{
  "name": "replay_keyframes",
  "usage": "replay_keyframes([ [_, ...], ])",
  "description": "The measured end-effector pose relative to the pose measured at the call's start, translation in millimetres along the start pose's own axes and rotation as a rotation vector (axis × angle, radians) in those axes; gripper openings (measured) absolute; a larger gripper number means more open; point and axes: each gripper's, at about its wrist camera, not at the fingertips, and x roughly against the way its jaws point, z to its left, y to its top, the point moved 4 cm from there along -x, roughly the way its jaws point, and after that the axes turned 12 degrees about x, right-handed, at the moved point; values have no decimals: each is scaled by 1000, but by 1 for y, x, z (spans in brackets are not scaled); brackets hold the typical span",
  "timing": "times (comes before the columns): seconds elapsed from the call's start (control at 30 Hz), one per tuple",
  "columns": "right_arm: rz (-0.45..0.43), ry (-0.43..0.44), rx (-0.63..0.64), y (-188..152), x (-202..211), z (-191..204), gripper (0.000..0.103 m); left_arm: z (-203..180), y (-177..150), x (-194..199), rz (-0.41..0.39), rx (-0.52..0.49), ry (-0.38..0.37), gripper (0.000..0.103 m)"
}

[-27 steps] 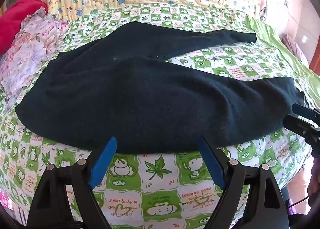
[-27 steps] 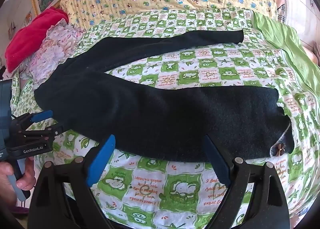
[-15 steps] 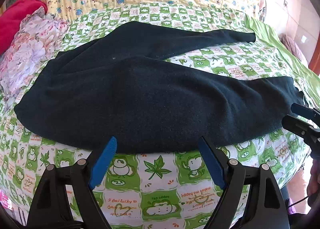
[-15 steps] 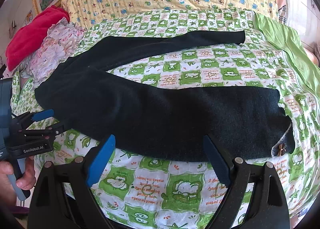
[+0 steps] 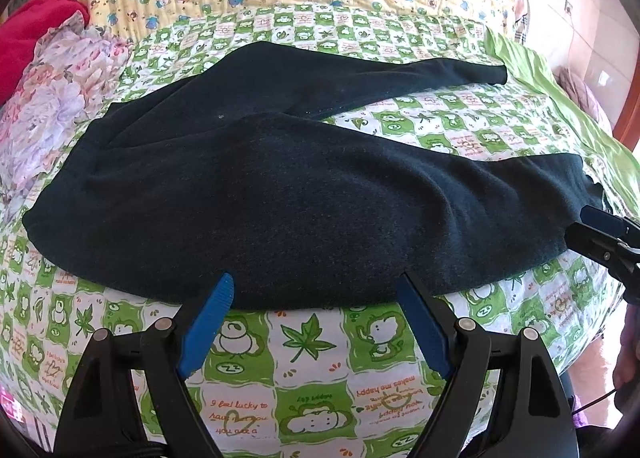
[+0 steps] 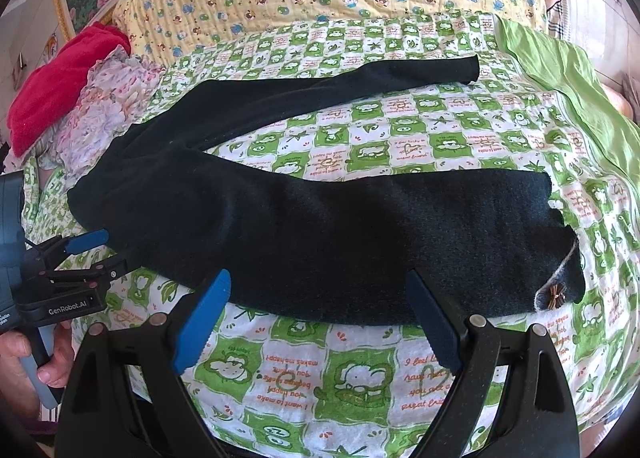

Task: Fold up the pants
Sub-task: 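Move both grippers toward the waistband of the dark navy pants, then grasp the waistband with the right gripper while the left gripper grasps the other waistband corner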

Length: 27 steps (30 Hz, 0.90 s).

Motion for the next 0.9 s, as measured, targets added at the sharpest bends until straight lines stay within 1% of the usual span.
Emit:
replay_keyframes([
  [0.07, 4, 6, -7, 0, 0, 0, 89, -1, 0, -1, 4, 1, -4, 85],
  [0.13, -10, 10, -11, 1, 0, 0, 89, -1, 0, -1, 7, 1, -9, 85],
  [0.17, -48, 8, -8, 2, 1, 0, 89, -2, 0, -1, 7, -1, -9, 85],
  [0.23, -63, 9, -8, 2, 2, 0, 89, -2, 0, -1, 7, -4, -11, 85],
  [0.3, -46, 5, -4, 2, 2, 0, 90, -3, 1, -1, 8, -7, -17, 85],
  [0.33, -22, 8, -6, 1, 2, 0, 89, -4, 2, 0, 7, -9, -20, 85],
  [0.37, 35, 20, -15, 0, 0, 0, 89, -4, 3, 0, 7, -13, -23, 85],
  [0.53, 49, 38, -45, 7, 1, -7, 89, -8, 12, -2, 4, -26, -36, 85],
  [0.57, 64, 44, -55, 8, 0, -8, 89, -9, 14, -3, 3, -28, -37, 85],
  [0.63, 55, 43, -57, 13, 0, -13, 89, -11, 19, -4, 1, -31, -41, 85],
  [0.7, 25, 34, -53, 20, 0, -19, 89, -12, 24, -5, 1, -36, -47, 85],
  [0.77, 11, 36, -58, 26, -2, -28, 89, -14, 31, -7, -1, -43, -54, 85],
  [0.8, 3, 51, -75, 30, -3, -34, 89, -15, 35, -8, -1, -47, -57, 84],
  [0.9, 5, 55, -100, 40, -9, -50, 89, -18, 50, -12, 2, -50, -79, 84],
])
